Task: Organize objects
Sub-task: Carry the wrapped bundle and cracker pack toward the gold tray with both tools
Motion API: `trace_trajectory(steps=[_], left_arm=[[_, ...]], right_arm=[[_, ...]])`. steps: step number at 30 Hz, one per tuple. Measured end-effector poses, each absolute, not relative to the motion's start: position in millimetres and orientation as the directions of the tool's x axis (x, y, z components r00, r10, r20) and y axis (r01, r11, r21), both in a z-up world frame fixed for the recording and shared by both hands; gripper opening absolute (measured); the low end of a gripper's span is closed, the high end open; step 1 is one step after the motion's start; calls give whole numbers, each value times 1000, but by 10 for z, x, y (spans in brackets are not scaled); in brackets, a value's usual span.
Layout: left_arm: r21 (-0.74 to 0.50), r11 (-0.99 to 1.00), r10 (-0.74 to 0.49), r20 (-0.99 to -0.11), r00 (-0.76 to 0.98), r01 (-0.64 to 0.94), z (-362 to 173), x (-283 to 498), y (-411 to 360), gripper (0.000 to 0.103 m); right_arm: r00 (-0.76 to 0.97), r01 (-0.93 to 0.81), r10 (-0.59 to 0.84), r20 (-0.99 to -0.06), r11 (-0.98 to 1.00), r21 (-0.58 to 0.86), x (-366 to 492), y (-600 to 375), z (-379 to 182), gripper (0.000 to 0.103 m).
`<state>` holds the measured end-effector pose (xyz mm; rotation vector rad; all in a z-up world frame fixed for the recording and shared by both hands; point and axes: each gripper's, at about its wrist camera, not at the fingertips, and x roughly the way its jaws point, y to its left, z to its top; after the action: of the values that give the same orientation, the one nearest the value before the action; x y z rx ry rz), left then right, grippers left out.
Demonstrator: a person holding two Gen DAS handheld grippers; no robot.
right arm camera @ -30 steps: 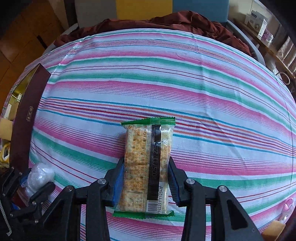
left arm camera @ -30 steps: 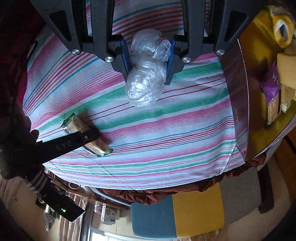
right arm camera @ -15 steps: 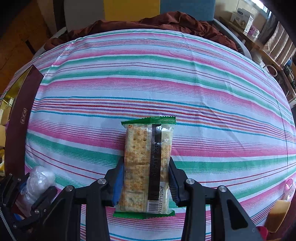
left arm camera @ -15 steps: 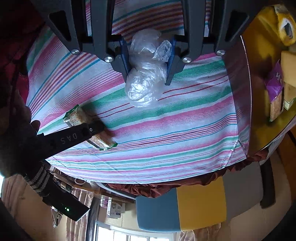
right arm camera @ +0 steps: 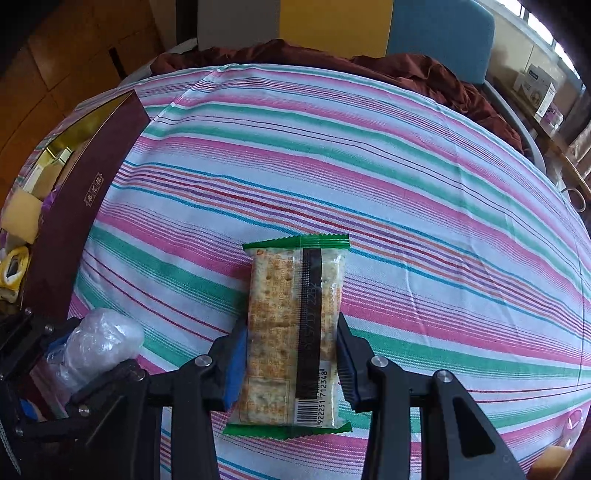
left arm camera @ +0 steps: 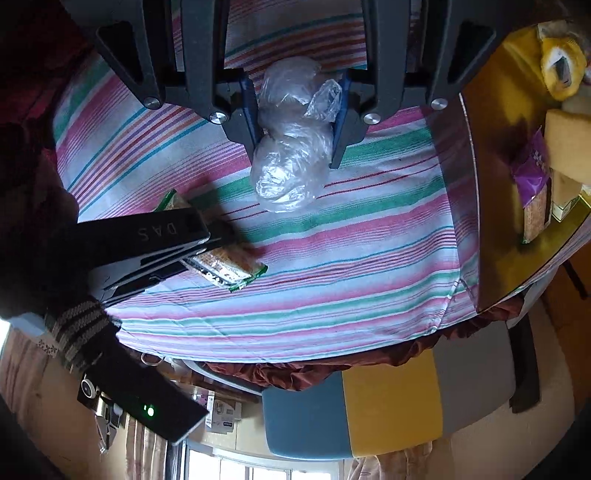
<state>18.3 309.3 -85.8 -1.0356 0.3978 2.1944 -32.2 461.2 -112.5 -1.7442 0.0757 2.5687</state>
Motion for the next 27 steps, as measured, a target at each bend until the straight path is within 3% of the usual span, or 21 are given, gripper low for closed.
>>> trace_trajectory(steps=[13,27], left_arm=[[-38,-771,502,-652,-568,-636,-102,230,2747,34],[-46,-858,423,-628,-653,-512,7,33,1978,35]], right_arm=[[-374,-48,13,-927,-999,5,-295,4601,-1106,42],[-389,-34,29,-921,-999,-17,-219,4611,-1084,42]])
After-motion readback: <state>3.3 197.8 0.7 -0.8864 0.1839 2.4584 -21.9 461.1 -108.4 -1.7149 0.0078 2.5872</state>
